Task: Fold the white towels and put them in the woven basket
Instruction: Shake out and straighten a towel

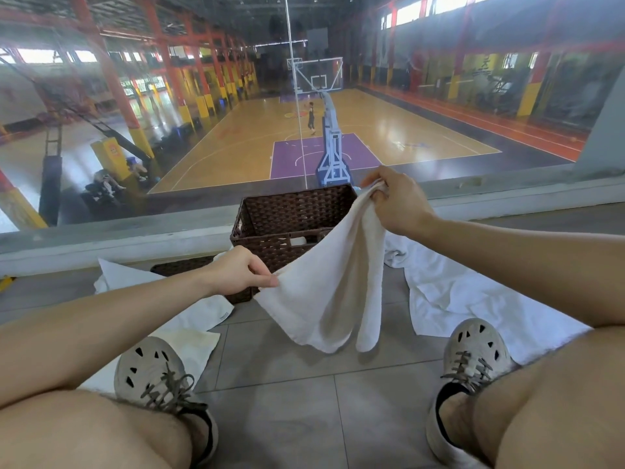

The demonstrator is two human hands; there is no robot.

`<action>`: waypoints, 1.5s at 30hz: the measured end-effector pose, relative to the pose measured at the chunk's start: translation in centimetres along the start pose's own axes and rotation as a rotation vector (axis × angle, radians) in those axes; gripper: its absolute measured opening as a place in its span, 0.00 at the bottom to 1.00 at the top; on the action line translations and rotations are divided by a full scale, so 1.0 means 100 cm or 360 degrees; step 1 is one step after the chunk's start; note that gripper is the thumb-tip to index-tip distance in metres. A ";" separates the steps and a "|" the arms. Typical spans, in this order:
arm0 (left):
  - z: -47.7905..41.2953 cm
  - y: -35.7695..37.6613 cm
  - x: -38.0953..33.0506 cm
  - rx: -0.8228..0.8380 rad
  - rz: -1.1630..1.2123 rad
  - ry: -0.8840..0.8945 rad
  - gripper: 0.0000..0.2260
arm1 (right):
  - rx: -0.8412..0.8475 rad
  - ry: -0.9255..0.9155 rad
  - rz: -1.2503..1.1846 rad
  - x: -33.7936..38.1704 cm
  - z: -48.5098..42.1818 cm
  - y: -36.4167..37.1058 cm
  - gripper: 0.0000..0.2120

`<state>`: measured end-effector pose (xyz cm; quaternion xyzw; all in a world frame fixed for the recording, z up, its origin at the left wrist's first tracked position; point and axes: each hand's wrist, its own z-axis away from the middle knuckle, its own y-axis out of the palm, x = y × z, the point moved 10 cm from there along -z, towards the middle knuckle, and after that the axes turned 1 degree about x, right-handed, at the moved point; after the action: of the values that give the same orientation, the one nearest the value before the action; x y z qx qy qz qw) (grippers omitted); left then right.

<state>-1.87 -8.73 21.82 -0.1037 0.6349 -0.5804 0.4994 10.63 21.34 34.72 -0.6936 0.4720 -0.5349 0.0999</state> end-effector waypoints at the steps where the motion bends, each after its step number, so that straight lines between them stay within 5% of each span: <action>1: 0.001 -0.008 -0.001 -0.0087 0.0091 -0.0002 0.04 | -0.0009 0.0038 -0.0005 -0.004 -0.001 -0.002 0.17; 10: 0.002 0.015 -0.024 -0.0064 0.0029 0.0129 0.10 | -0.0075 0.0008 0.0001 0.010 0.002 -0.010 0.14; 16: -0.006 0.039 -0.039 0.0166 -0.0197 0.0172 0.29 | 0.0006 -0.0158 0.0061 0.031 0.006 -0.002 0.17; 22: -0.007 0.006 -0.036 -0.0192 -0.0064 0.0146 0.13 | 0.0024 -0.0125 -0.0001 0.028 0.008 -0.005 0.18; 35: -0.006 0.069 -0.077 0.0008 -0.0090 0.0332 0.25 | -0.0102 -0.0070 -0.0252 0.054 0.005 0.006 0.14; 39: -0.017 0.053 -0.070 -0.0126 -0.0150 0.0308 0.12 | -0.0140 -0.0078 -0.0201 0.049 0.000 0.001 0.15; 45: -0.007 -0.031 -0.024 -0.0603 0.0128 0.0138 0.13 | 0.0008 0.0059 0.0109 -0.008 -0.001 -0.014 0.16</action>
<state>-2.67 -7.53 25.52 -0.1453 0.7574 -0.4340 0.4658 11.27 22.77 35.11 -0.6667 0.4959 -0.5452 0.1112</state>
